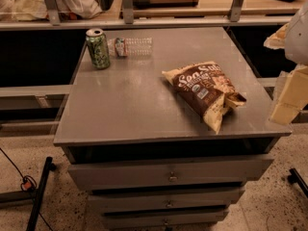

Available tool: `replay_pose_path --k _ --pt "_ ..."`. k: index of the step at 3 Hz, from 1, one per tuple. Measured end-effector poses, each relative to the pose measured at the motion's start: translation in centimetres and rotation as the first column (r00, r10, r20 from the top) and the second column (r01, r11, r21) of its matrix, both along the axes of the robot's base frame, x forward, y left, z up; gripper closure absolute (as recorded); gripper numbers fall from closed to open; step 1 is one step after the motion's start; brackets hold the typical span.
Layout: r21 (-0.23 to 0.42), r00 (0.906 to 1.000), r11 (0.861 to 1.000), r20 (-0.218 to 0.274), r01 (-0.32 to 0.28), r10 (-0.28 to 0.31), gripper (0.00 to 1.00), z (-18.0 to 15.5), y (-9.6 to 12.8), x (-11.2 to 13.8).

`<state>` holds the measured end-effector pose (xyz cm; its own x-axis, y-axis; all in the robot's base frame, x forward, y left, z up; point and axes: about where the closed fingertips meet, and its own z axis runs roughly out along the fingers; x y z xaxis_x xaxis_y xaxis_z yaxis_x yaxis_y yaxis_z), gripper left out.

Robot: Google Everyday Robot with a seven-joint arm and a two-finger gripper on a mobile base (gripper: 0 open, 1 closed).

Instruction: Move brown chip bag near green can

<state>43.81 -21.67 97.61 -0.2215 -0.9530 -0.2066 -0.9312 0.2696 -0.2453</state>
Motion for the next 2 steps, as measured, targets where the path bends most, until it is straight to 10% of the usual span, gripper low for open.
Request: replay_pose_path --k 2 --pt "0.016 1.0000 1.000 -0.002 -0.008 0.008 0.00 -0.33 0.33 0.30"
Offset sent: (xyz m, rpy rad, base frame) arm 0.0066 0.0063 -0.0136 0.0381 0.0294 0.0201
